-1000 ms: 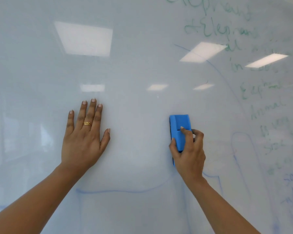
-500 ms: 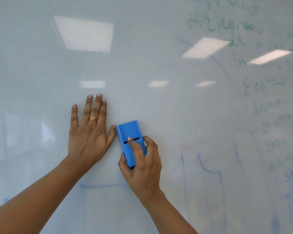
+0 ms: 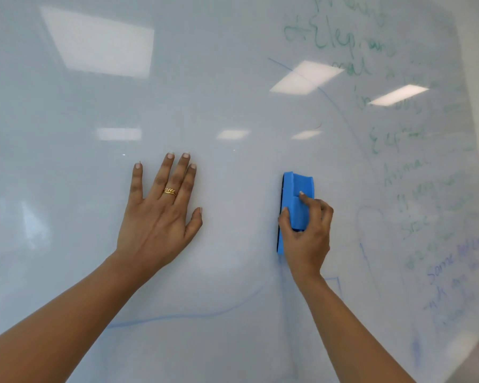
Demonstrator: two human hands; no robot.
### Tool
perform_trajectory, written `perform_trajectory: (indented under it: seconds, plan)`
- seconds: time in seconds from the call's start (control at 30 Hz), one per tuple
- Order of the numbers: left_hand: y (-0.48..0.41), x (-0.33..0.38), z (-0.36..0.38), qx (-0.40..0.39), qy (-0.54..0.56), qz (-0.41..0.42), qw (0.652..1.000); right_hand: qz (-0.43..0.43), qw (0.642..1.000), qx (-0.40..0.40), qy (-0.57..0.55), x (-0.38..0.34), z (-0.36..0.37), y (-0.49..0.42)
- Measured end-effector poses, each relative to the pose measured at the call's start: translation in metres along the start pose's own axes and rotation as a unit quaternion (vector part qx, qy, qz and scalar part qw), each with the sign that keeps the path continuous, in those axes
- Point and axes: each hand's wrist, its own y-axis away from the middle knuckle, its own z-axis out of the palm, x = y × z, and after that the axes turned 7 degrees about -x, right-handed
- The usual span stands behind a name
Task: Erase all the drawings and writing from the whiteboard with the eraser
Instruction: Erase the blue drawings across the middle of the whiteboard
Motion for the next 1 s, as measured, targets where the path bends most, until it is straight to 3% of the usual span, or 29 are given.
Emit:
perform_trajectory:
  seconds: [0.2,0.37,0.57,0.77,0.83,1.0]
  plan:
    - [0.000,0.001,0.001,0.004,-0.001,0.000,1.000,0.104,0.994,0.018,0.005,0.047,-0.022,-0.029]
    - [-0.001,0.002,0.001,-0.001,-0.003,-0.002,1.000,0.118,0.993,0.024,-0.016,0.037,-0.015,-0.023]
    - [-0.006,0.006,-0.001,-0.003,0.004,-0.024,1.000,-0.049,0.997,-0.026,-0.052,-0.016,0.011,-0.005]
    - [-0.037,0.023,-0.002,0.013,0.011,-0.049,0.999,-0.219,0.967,-0.113,-0.064,-0.036,0.018,-0.035]
    - [-0.050,0.029,-0.001,0.018,0.009,-0.058,0.998,-0.202,0.971,-0.105,-0.077,-0.025,0.015,-0.056]
    - [-0.076,0.038,-0.002,0.019,-0.002,-0.078,0.997,-0.049,0.993,-0.033,-0.099,0.027,-0.007,-0.113]
